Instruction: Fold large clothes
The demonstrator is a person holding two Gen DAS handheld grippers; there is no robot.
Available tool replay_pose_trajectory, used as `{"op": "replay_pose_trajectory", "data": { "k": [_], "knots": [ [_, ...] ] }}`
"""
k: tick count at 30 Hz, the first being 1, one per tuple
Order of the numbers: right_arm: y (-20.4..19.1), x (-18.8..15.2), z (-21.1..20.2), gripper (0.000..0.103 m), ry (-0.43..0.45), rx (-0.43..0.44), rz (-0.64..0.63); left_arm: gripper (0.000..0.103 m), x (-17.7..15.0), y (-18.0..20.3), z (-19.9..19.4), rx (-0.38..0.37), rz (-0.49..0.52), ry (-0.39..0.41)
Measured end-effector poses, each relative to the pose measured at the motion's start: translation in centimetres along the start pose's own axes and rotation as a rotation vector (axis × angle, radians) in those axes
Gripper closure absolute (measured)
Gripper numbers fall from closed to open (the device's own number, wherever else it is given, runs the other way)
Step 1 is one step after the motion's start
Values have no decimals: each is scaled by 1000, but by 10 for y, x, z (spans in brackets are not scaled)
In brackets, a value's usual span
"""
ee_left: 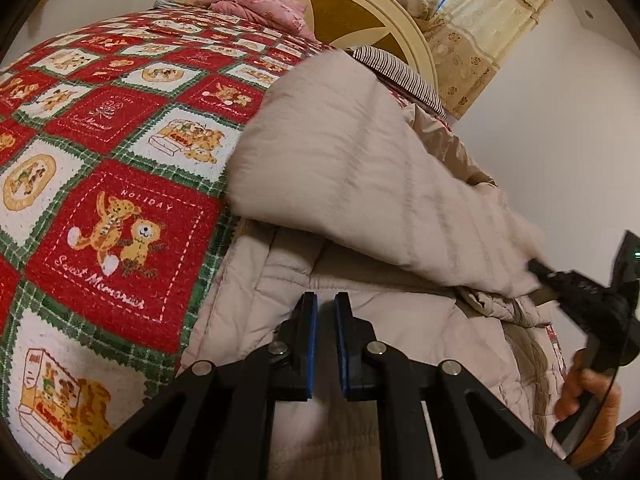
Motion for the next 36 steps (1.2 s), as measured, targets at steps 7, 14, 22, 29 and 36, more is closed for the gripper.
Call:
{"op": "replay_pose_trajectory", "data": {
  "k": [7, 14, 22, 29, 36],
  "knots": [
    [48, -25, 10, 89, -115, -72, 42, 95, -1, 2, -1, 9, 12, -5],
    [53, -46, 25, 84, -107, -115, 4, 95, 15, 38, -32, 124, 179, 36],
    [62, -48, 24, 87, -118, -112, 35, 95, 91, 74, 5, 183, 215, 61],
    [72, -49, 24, 84, -128, -40, 95, 94, 52, 35, 67, 302, 258, 9],
    [74, -41, 13, 73, -179, 22, 107, 94, 56, 53, 47, 315, 328, 2]
  ]
}}
Point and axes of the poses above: each gripper's, at about its wrist camera, not at the fingertips, and z roughly the way its jaws point, y to its right, x to its top, the point moved 5 cm from there along z, roughly the way its jaws point, and after that the axes turned 4 degrees about -z, right-handed, at the moved point
